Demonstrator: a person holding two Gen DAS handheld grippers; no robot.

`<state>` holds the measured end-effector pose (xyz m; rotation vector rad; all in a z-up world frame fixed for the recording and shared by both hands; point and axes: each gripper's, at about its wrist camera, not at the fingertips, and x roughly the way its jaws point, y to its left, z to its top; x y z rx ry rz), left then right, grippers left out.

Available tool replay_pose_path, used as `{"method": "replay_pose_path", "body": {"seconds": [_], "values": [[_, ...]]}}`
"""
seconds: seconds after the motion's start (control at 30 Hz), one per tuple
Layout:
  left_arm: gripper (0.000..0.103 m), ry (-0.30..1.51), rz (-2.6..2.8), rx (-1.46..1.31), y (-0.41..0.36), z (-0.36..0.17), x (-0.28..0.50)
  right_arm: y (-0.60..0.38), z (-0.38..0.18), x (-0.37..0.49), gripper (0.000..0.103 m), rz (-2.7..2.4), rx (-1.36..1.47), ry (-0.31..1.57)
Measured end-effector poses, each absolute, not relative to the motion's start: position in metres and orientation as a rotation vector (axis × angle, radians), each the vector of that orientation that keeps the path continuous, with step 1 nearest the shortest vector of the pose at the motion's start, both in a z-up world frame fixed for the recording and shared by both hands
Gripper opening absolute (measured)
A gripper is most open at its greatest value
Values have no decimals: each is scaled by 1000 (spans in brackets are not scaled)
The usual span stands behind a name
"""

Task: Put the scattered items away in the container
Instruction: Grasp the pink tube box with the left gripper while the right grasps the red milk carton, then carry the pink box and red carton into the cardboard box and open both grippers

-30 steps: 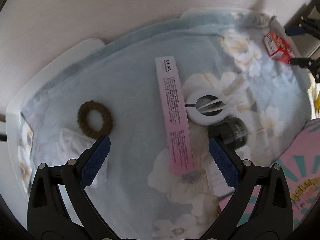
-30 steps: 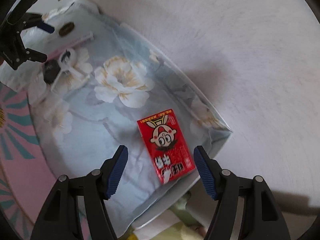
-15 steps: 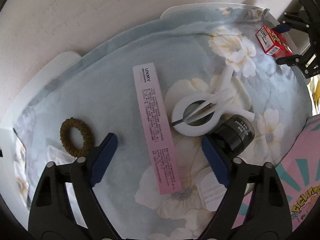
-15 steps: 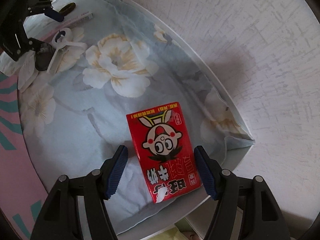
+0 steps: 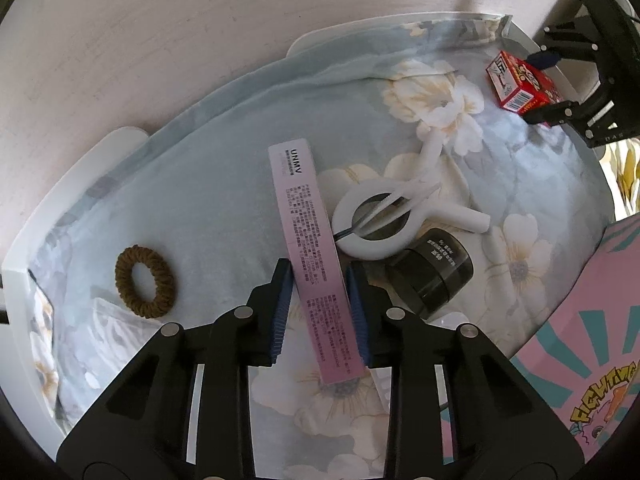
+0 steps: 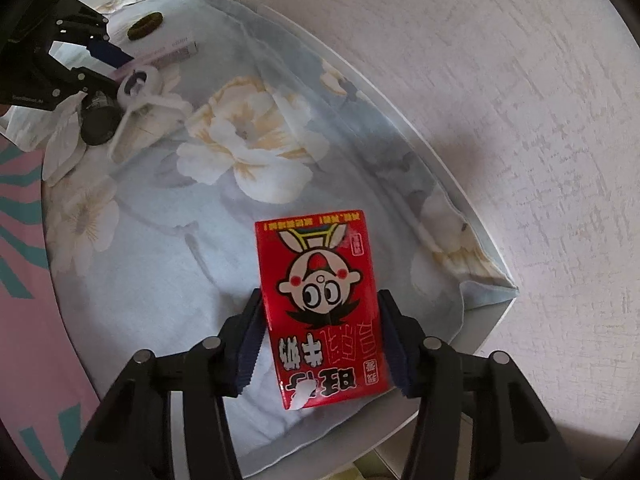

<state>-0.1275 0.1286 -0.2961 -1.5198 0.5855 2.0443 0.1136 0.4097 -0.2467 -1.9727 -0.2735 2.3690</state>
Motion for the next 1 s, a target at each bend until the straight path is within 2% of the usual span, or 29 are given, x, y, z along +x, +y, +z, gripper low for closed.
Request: {"method": "replay_pose_path", "body": {"seconds": [0.37,0.67,0.87,1.0], "values": [[20,599,2067,-1513,131,-286,-128,412,-227,108,47,2405,-1913,-176],[20,572,2122,-1457,133,-254,-129,412,-195,106,47,2456,-1818,77],[20,588,2136,-1381,108,-229,-130,394,-175,125,47,2467,-1746,170],[20,597,2138,-1326,130,-209,-109,357,-153,134,47,2501,-1671,234]]}}
